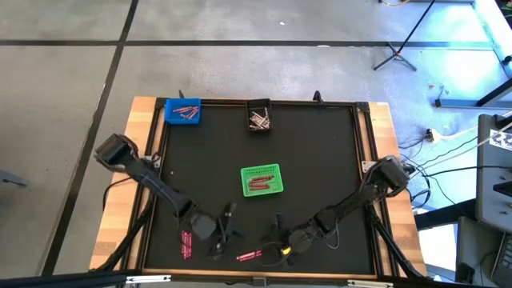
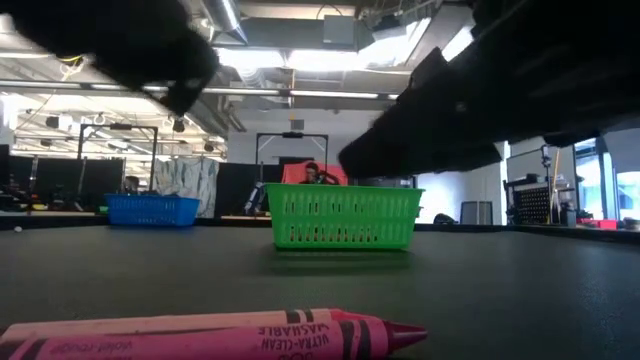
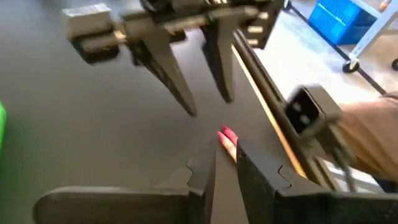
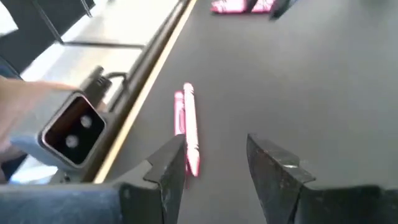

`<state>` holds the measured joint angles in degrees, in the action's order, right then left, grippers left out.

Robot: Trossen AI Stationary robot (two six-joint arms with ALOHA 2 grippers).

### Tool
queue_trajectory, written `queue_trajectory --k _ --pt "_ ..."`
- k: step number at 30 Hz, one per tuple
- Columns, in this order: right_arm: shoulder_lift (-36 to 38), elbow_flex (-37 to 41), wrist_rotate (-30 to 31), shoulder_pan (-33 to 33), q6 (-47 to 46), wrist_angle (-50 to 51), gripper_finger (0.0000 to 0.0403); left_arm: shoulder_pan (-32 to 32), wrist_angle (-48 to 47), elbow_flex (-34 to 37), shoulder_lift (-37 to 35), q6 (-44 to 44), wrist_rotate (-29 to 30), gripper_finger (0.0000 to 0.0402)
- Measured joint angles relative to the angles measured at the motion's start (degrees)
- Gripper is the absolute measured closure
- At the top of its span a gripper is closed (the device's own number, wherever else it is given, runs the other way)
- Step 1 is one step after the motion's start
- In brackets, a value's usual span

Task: Sort crayons
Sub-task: Put the pink crayon into the blue bin

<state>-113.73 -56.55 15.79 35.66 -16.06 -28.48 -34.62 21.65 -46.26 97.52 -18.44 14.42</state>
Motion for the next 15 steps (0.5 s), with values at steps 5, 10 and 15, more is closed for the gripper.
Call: queue_trajectory --k 5,10,15 --pt "-2.82 -0.02 -0.42 -0.04 0.03 -6.14 0.0235 -4.78 2.10 0.00 5.19 -4.87 3.22 0.0345" --pt "-3.13 -0.02 -0.25 -0.04 -0.01 -6.27 0.0235 -6.49 9.14 0.02 11.16 -11.93 2.52 0.0344" --pt "-3.13 -0.02 0.34 -0.04 -0.01 -6.22 0.0235 -5.79 9.51 -1.18 14.01 -13.91 1.17 0.0322"
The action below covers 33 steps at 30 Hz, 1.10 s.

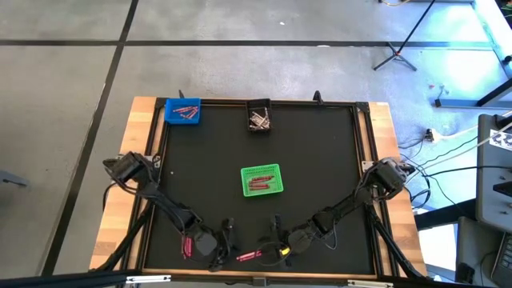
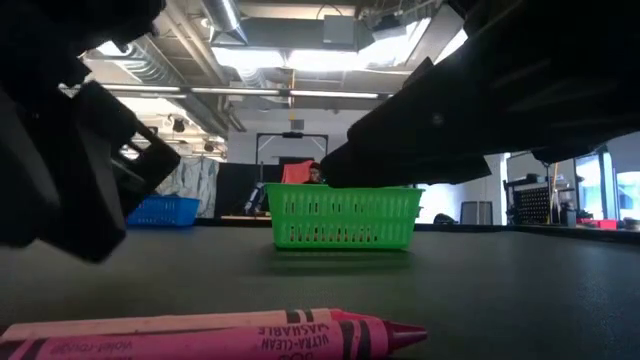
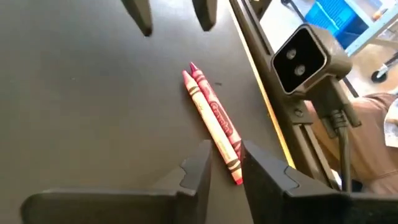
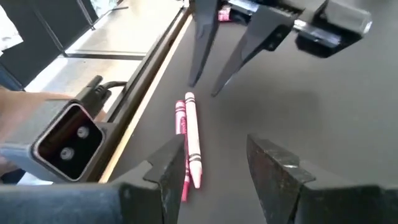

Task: Sort crayons
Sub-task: Put the pink crayon into the blue bin

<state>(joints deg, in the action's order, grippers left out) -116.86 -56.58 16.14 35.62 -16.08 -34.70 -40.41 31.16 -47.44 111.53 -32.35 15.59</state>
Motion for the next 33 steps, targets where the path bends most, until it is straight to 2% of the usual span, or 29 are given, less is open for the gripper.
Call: queue_trajectory --k 7,18,33 --pt "0.00 0.00 0.88 0.00 -0.11 0.40 0.0235 0.17 0.12 -0.45 2.17 1.35 -1.17 0.0285" --pt "-0.02 -0.04 4.26 0.00 -0.21 4.12 0.0235 -0.65 0.35 -0.50 2.26 1.46 -0.42 0.0285" --pt "-0.02 -0.04 4.27 0.00 -0.61 4.88 0.0235 -0.65 -2.70 -0.64 2.37 5.43 -0.04 0.0285"
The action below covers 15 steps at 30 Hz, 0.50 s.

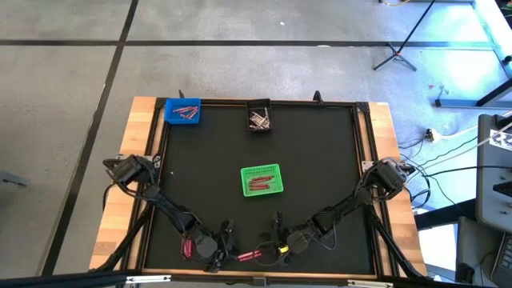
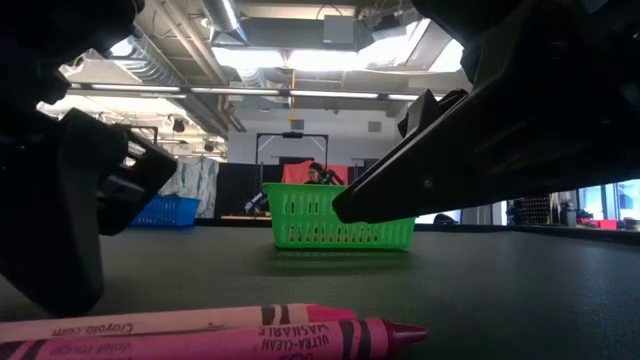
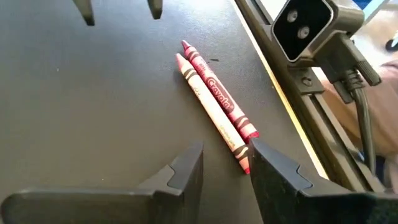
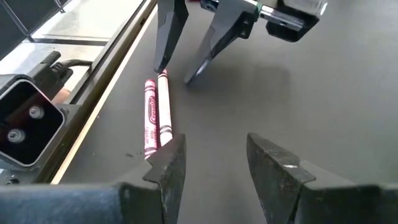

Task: Sort crayons
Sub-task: Put the pink crayon into the blue bin

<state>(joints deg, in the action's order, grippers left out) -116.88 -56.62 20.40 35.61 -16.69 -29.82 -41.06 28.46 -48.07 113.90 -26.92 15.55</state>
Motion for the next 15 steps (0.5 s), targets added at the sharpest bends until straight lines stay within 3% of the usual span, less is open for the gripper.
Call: queue_trajectory --k 12,15 --pt "0.00 0.00 -0.03 0.00 -0.02 -0.05 0.0235 1.03 -8.14 0.20 -7.39 3.16 0.39 0.0285" --pt "0.00 0.00 -0.03 -0.01 -0.22 -0.04 0.0235 0.62 -5.48 0.20 -7.91 2.64 -1.56 0.0285"
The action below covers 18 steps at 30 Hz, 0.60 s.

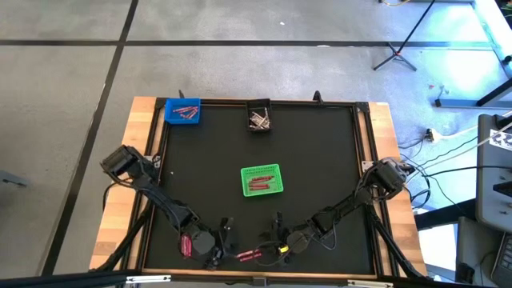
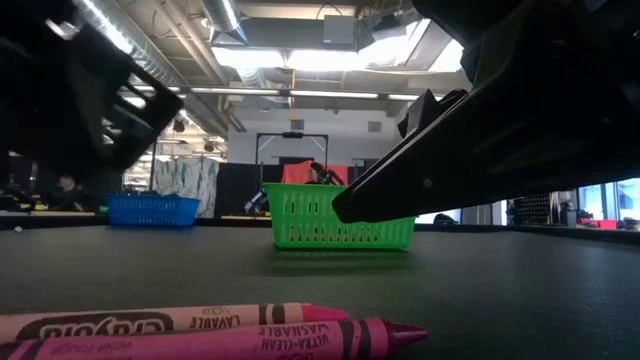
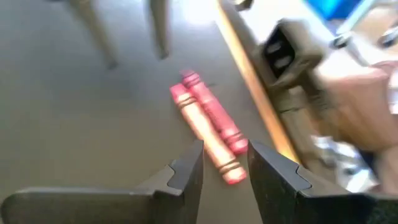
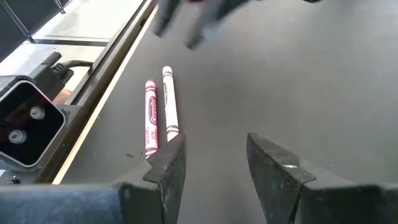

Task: Sort crayons
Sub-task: Put the pink crayon into the blue bin

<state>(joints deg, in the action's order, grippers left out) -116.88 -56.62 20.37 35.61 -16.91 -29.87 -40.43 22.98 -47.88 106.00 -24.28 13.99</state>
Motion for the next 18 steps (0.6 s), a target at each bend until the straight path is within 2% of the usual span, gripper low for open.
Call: queue_trajectory --k 9,14,18 --pt "0.00 0.00 0.00 -0.01 0.00 0.04 0.0235 -2.49 7.72 -0.02 6.04 0.39 2.37 0.0285" --pt "0.00 0.00 -0.01 -0.01 -0.12 0.15 0.0235 -2.48 7.40 -0.02 6.80 -0.65 5.32 0.0285" --pt "-0.01 0.00 -0.01 0.00 -1.13 0.17 0.0235 -2.48 6.48 -0.02 6.85 -0.69 5.17 0.0285"
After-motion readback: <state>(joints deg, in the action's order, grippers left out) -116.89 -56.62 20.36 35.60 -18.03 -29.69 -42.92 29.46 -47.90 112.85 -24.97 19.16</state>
